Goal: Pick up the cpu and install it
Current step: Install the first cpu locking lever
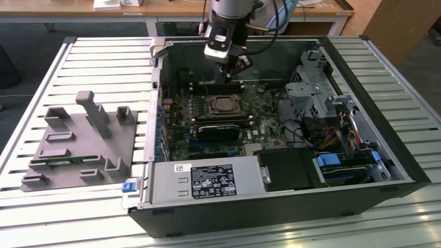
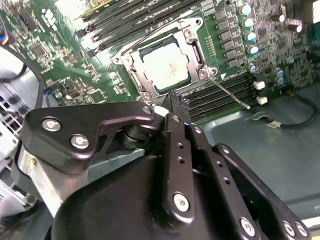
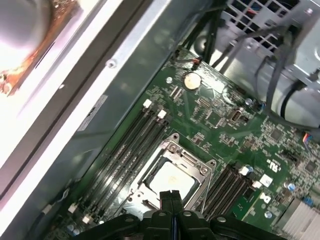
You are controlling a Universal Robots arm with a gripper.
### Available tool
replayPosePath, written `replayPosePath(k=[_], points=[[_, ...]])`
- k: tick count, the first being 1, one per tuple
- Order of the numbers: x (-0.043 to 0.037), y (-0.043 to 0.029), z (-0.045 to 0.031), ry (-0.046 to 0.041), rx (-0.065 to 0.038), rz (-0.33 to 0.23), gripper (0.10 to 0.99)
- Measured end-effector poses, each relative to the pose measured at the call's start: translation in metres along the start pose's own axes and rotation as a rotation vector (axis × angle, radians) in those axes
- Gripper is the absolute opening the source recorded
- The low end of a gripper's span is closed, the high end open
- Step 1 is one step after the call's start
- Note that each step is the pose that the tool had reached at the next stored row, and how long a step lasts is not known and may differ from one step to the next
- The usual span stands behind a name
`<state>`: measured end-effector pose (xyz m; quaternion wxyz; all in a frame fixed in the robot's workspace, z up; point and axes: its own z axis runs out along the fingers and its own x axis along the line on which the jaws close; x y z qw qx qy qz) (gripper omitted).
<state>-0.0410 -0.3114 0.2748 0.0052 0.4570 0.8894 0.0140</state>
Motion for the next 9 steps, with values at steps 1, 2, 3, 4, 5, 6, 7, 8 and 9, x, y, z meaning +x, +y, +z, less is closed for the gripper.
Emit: replayPosePath(k=[1, 2, 3, 4, 5, 6, 7, 8, 9], points=[[0.0000, 0.0000, 0.0000, 0.0004, 0.000, -0.013, 0.114], [0.0000, 0.0000, 0.0000, 0.0008, 0.000, -0.027, 0.114], [0.0000, 0.0000, 0.0001, 0.0017, 0.000, -0.056, 0.114], [0.0000, 0.0000, 0.0001, 0.0021, 0.000, -0.071, 0.114], [0.0000, 0.0000, 0.0001, 0.0025, 0.000, -0.084, 0.114], [0.0000, 0.0000, 0.0001, 0.0029, 0.000, -0.097, 0.114], [0.0000, 0.0000, 0.0002, 0.0033, 0.000, -0.111, 0.114], [0.0000, 0.0000, 0.0002, 0.0037, 0.000, -0.124, 0.114], [0.0000, 0.0000, 0.0002, 0.0041, 0.000, -0.137, 0.114]])
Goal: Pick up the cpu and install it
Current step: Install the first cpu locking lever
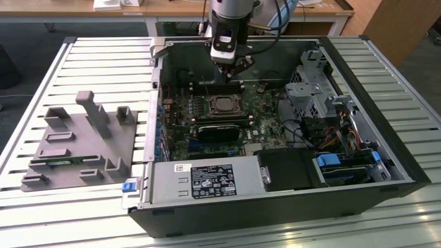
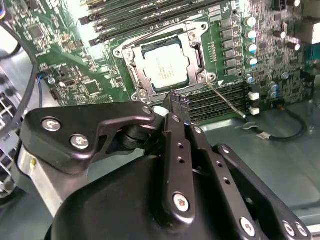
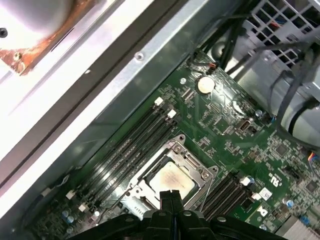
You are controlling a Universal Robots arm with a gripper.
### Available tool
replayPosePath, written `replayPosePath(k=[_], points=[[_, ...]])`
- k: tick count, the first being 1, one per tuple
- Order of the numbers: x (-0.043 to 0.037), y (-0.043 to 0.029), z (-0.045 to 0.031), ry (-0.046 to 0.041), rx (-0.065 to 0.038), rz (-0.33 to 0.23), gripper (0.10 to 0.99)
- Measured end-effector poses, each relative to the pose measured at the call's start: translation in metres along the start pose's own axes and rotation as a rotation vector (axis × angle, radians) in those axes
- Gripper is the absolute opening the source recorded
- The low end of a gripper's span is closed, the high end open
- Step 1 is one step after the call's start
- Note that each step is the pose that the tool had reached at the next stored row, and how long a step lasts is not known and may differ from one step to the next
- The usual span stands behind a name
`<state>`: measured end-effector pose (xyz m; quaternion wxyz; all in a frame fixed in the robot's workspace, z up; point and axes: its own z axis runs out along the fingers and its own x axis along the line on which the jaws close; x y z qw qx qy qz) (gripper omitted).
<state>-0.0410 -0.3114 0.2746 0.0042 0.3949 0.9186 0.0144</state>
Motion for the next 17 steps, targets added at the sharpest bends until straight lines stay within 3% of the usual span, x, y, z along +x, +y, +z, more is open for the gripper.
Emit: replayPosePath(k=[17], points=[[0.0000, 0.0000, 0.0004, 0.0066, 0.001, -0.223, 0.114]])
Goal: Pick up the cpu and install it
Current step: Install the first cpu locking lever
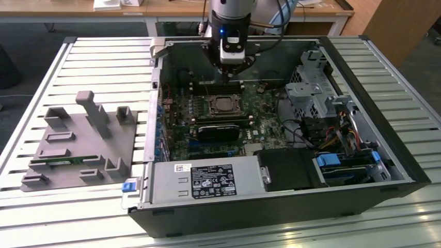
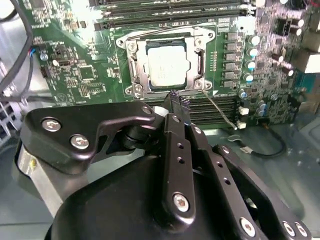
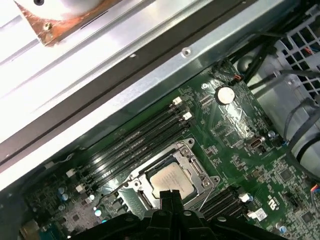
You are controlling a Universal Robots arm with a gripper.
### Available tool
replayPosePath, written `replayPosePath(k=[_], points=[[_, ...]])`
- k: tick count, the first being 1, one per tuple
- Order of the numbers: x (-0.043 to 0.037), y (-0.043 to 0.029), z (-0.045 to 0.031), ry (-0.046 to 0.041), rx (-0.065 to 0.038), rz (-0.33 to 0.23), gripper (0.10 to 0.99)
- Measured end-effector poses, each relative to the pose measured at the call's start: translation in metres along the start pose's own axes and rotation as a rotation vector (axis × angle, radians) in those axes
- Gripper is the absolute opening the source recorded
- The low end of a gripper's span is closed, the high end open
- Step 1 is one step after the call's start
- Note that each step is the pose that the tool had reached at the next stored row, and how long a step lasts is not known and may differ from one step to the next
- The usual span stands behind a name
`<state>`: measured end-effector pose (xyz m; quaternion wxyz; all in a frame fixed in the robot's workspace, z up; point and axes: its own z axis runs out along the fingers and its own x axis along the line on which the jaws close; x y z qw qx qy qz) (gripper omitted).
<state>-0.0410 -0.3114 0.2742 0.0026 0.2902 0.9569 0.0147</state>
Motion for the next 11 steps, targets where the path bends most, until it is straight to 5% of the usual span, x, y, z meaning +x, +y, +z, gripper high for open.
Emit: replayPosePath(k=[11], points=[[0.0000, 0.0000, 0.0007, 0.0057, 0.001, -0.194, 0.114]])
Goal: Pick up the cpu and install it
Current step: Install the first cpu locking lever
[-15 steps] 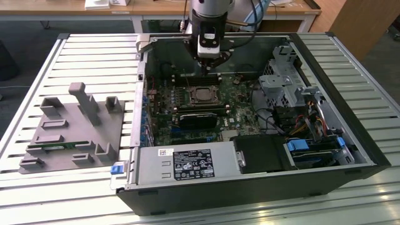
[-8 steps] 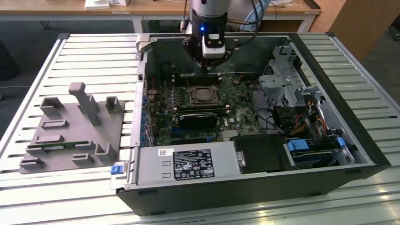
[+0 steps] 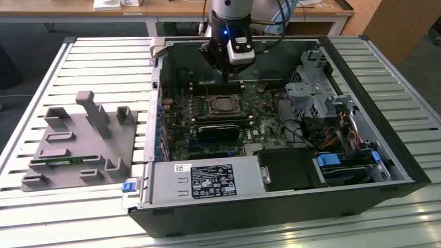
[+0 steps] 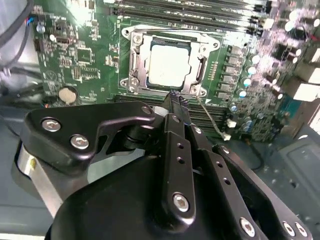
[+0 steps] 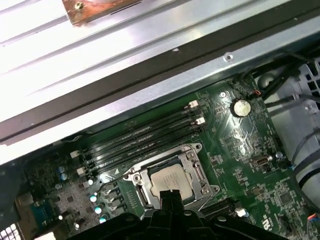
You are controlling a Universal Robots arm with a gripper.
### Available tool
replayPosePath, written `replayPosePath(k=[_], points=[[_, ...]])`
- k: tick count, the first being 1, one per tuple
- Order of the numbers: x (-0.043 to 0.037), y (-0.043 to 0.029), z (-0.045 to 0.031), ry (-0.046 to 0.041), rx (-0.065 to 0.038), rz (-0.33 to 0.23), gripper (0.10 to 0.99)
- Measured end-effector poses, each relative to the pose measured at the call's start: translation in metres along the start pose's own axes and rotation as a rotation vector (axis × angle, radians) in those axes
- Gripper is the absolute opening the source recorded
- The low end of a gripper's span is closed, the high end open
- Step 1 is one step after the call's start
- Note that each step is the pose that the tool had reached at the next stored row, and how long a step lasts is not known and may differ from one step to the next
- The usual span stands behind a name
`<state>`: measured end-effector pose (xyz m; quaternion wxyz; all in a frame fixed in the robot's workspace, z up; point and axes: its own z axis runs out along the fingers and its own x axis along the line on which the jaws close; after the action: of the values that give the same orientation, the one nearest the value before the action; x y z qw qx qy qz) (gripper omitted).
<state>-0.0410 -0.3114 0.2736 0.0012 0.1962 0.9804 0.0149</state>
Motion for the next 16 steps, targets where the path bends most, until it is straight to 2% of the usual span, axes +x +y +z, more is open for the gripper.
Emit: replayPosePath(k=[16], points=[[0.0000, -0.0001, 0.0004, 0.0060, 0.001, -0.201, 0.114]])
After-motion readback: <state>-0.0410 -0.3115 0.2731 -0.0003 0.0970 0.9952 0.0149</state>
